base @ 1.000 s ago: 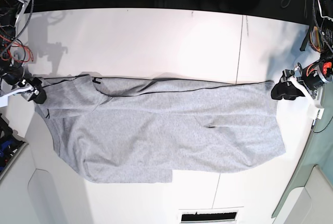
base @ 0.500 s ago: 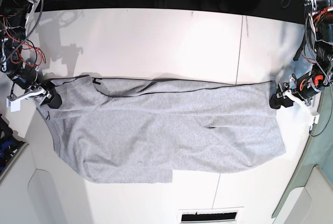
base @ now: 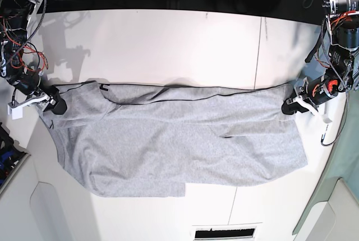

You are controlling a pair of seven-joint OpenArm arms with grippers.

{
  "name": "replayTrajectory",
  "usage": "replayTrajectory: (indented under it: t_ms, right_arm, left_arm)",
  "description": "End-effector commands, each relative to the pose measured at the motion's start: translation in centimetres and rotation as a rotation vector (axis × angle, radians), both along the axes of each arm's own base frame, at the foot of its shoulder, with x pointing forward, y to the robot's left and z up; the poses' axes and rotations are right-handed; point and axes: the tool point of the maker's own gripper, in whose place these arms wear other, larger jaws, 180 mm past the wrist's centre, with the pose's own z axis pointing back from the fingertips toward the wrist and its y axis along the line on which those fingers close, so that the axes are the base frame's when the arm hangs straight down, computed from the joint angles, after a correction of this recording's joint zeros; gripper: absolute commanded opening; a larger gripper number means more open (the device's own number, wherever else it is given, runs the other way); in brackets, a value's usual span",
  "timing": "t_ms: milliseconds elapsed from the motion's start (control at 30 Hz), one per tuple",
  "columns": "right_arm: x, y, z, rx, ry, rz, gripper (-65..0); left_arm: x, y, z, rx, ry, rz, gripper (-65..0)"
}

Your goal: Layout the t-shirt on the table in an organized manner, then fold the t-shirt properly

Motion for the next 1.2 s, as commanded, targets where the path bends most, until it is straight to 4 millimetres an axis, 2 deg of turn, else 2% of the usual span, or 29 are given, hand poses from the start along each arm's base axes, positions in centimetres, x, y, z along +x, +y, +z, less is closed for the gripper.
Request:
replayTrajectory:
  t_ms: [0,67,100,300,400,700,867,1067,1167]
  right_arm:
    - [0.6,-1.0,1.0,-0.031,-0.017,0.008,-43.5]
    - [0.7,-1.2,1.6,-0.047,-0.022,0.022,-63.7]
    - [0.8,-1.2,1.9,-0.052,-0.020,0.032,-65.0]
    - [0.7,-2.8,4.5,-0.102,-0.052,0.039,-65.0]
    - [-0.4,-3.8,5.2,-0.147,-0.062,0.038,-65.0]
    - [-8.2,-5.2,4.2,-0.209,0.026,0.097,-65.0]
    - [-12.5,-5.8,4.1,-0.247,0.071,0.114,-65.0]
    - [-16.6,-7.1,4.4,-0.271,0.116,0.091,-65.0]
    - [-17.8,-7.6,4.3,-0.269,0.122,0.067,-65.0]
  left_arm:
    - [-0.7,0.6,0.0,0.018,0.044,-0.022,-65.0]
    - [-1.2,0.6,0.3,-0.014,0.053,-0.017,-65.0]
    - [-1.5,0.9,0.6,-0.020,0.046,-0.013,-65.0]
    - [-3.8,1.9,2.3,0.035,0.006,-0.073,-65.0]
    - [-5.0,1.8,2.7,0.067,0.004,-0.114,-65.0]
    - [-9.8,2.2,1.7,0.116,0.077,-0.179,-65.0]
    - [-12.3,1.1,2.1,0.144,0.095,-0.259,-65.0]
    - [-14.4,0.4,2.7,0.159,0.100,-0.302,-65.0]
    - [-14.7,0.6,2.7,0.160,0.103,-0.298,-65.0]
